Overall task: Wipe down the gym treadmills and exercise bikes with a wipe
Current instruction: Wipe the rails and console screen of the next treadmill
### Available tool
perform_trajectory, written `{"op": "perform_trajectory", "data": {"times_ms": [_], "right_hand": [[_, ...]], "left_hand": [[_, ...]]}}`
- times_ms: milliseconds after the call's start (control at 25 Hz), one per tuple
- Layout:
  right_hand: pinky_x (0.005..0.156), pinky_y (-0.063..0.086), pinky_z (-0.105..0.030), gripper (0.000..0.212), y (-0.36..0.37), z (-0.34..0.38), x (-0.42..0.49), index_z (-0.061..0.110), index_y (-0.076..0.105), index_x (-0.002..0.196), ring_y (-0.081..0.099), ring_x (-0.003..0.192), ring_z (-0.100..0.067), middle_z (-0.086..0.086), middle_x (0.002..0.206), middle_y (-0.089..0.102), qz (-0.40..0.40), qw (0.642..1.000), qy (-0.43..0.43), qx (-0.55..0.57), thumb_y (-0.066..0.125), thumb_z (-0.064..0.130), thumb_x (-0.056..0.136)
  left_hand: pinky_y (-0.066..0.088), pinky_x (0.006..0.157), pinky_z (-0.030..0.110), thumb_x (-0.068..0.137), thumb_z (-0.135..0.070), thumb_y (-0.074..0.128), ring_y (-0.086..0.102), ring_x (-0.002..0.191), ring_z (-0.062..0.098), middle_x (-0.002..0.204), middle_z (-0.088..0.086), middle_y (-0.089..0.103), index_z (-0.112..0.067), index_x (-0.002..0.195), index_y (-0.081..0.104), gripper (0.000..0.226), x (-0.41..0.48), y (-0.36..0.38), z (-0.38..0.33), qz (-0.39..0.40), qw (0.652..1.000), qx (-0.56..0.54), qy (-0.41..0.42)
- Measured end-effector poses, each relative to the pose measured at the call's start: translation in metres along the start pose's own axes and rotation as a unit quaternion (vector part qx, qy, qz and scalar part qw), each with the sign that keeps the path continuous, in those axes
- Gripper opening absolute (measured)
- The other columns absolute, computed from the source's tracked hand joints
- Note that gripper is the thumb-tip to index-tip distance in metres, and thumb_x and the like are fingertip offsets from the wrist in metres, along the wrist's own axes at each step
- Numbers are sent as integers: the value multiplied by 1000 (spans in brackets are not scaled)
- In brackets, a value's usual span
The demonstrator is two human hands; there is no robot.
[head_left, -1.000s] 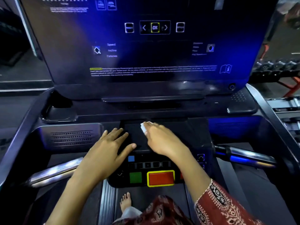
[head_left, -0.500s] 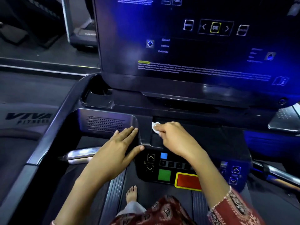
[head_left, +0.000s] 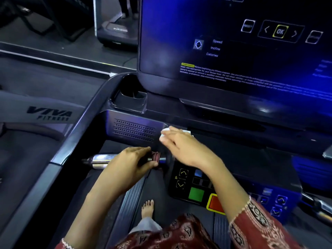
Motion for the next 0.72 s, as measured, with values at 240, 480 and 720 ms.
{"op": "perform_trajectory", "data": {"times_ms": [240, 480, 720], "right_hand": [[84, 41, -34, 22, 0, 14, -13, 16, 58, 82, 55, 100, -22, -4, 100, 59, -54, 998, 6, -26, 46, 21, 100], [110, 29, -27, 28, 4, 8, -1, 13, 70, 116, 36, 137, -16, 1, 142, 51, -72, 996, 36, -28, 50, 19, 98], [113, 1, -19, 36, -1, 9, -27, 18, 51, 136, 1, 147, -6, 8, 157, 23, 6, 999, -28, -22, 38, 25, 104]], "left_hand": [[50, 86, 35, 77, -55, 55, 62, 106, 23, 112, 3, 68, -11, 120, 64, 63, -2, -3, -4, -5, 999, -21, -39], [49, 89, 33, 85, -49, 63, 58, 113, 20, 121, 1, 64, -13, 126, 61, 54, -1, 1, -1, -8, 999, -25, -42], [49, 90, 35, 78, -62, 49, 58, 113, 21, 122, -1, 64, -14, 126, 60, 69, -5, 3, 1, -11, 998, -29, -52]]}}
Point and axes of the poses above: each hand's wrist, its own x-axis towards the middle knuckle, its own y-axis out of the palm, z = x × y, the point moved 2 cm from there along x, towards the middle knuckle
